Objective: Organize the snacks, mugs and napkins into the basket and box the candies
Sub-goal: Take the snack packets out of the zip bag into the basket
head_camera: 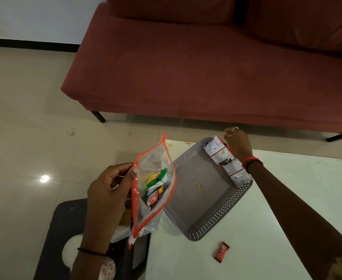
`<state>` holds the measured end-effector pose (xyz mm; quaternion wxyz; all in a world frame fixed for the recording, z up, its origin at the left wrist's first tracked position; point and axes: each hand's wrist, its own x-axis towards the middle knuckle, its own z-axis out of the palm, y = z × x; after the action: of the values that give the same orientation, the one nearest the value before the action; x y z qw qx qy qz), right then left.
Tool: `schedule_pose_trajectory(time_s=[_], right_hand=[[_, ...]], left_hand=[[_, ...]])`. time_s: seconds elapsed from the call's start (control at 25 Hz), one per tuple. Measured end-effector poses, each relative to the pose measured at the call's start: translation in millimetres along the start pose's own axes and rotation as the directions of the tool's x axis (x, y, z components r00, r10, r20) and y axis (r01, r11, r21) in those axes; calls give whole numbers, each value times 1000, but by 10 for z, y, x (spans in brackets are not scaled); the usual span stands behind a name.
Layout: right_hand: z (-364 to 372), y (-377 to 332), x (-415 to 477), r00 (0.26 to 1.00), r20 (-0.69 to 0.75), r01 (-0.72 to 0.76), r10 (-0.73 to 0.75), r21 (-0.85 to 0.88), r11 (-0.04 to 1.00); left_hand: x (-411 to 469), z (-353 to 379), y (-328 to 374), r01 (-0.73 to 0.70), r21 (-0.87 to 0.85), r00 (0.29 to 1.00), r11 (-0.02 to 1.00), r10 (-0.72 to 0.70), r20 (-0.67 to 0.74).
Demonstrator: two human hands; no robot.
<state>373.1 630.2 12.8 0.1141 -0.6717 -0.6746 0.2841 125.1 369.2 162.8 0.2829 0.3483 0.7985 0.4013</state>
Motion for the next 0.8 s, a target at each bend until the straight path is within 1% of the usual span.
schedule_pose_trajectory(time_s=[0.08,0.12,0.16,0.2,0.24,0.28,0.32,0.36,0.4,0.44,0.48,0.52,0.56,0.6,0.68,0.8], right_hand=[[-243,-266,-347,995,-62,82,-74,123,989],[-383,-444,-565,988,-87,141,-126,195,971],[-531,-649,-817,972,-108,232,-210,264,936],[-665,-870,-1088,937,-143,349,-319,317,882],[-771,-1065,-1355,885,-170,466,-434,363,807],[-826,-1240,-1576,829,-155,549,-537,405,731],[-822,-1379,-1756,788,-77,582,-611,418,697],[-755,-1473,-1890,741,70,596,-668,392,701],[-645,-1553,-1978,680,282,609,-677,298,735],[-480,-1596,-2033,616,503,619,-607,167,767],[-295,-1615,-2056,577,654,612,-489,50,790],[-137,-1614,-2064,559,724,608,-404,-27,793],[-25,-1596,-2066,561,748,599,-356,-69,798],[61,-1571,-2058,566,747,613,-350,-97,784],[182,-1460,-2074,570,742,693,-353,-203,692],[325,-1240,-2127,609,705,752,-362,-369,546]], left_hand=[[-34,-7,42,-3,11,1000,1000,3,-1],[-53,-6,70,-6,11,1000,1000,6,-3],[-80,-9,98,-11,11,1000,1000,11,-7],[-102,-5,133,-15,13,1000,1000,15,-9],[-129,1,170,-18,18,1000,1000,18,-7],[-157,11,205,-23,27,1000,999,23,-3],[-194,21,244,-36,42,999,998,36,0],[-241,33,289,-58,65,998,996,58,4],[-286,52,334,-85,91,996,992,84,12],[-335,71,378,-108,116,994,987,106,20],[-379,88,416,-128,141,992,982,125,28],[-425,103,453,-148,162,989,976,144,35],[-482,110,484,-170,180,985,969,165,41],[-522,113,510,-189,190,982,963,184,48],[-609,119,538,-219,179,976,959,213,54],[-700,156,554,-230,136,972,964,223,70]])
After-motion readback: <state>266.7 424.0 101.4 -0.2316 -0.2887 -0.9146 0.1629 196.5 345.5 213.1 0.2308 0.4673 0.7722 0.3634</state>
